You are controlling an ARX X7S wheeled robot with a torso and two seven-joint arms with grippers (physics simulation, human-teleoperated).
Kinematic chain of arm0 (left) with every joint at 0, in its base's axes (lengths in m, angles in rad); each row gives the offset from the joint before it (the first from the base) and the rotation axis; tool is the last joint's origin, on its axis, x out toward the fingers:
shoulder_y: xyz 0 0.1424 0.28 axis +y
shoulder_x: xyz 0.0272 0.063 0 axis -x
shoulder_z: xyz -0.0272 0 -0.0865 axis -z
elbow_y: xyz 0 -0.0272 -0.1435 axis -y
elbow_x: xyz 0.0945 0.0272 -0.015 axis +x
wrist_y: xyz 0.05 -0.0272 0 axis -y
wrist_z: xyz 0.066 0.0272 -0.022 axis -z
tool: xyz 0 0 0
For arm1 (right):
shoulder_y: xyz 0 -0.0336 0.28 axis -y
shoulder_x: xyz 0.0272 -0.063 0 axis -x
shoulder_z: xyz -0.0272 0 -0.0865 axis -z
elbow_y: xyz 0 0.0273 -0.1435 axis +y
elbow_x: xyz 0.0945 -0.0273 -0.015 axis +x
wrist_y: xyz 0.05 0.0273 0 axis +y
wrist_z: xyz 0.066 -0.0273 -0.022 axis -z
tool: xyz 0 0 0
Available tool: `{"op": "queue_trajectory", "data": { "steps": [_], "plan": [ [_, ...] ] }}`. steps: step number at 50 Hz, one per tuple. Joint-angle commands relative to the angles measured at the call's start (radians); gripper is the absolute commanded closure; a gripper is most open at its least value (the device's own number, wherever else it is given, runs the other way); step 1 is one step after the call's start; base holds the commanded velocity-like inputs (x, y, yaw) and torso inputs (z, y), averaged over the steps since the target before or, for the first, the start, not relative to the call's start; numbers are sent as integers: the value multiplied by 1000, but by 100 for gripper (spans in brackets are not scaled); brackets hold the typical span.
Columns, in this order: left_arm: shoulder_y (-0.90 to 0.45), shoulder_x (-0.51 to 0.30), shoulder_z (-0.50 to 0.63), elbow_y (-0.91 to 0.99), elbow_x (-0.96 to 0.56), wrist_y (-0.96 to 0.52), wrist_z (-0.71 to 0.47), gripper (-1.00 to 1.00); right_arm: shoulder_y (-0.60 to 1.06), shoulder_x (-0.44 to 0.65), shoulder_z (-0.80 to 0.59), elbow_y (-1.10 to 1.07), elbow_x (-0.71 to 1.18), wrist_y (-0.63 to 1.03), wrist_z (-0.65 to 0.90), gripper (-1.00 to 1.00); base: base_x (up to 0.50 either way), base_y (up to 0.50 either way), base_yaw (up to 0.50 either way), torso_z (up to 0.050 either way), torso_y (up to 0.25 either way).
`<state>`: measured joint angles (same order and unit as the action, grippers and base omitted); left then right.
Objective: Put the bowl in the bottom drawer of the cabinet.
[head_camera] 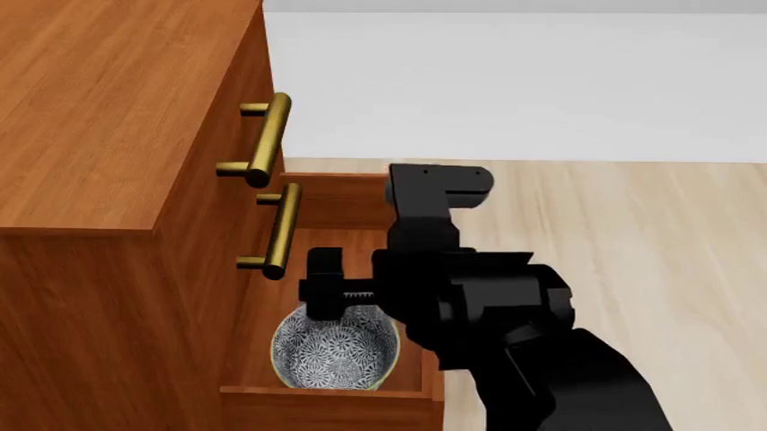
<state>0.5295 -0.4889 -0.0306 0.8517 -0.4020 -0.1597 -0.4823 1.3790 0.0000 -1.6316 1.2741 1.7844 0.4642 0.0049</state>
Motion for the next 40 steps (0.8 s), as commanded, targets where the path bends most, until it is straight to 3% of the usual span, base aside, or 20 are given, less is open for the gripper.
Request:
{"op": "queue_trajectory", "data": {
  "steps": [1, 37, 40],
  "plan": [
    [3, -3, 0, 3, -1, 2, -3, -100, 31, 0, 1, 5, -9, -6, 1, -100, 0, 0, 0, 0, 0],
    [-21, -11, 35, 17, 16, -26, -20, -100, 187, 1, -27, 31, -23, -86, -21, -100, 0, 0, 0, 0, 0],
    [-26, -9, 45, 11, 20, -25, -18, -100, 199, 74, -3, -105, -10, -123, 59, -100, 0, 0, 0, 0, 0]
  ]
}}
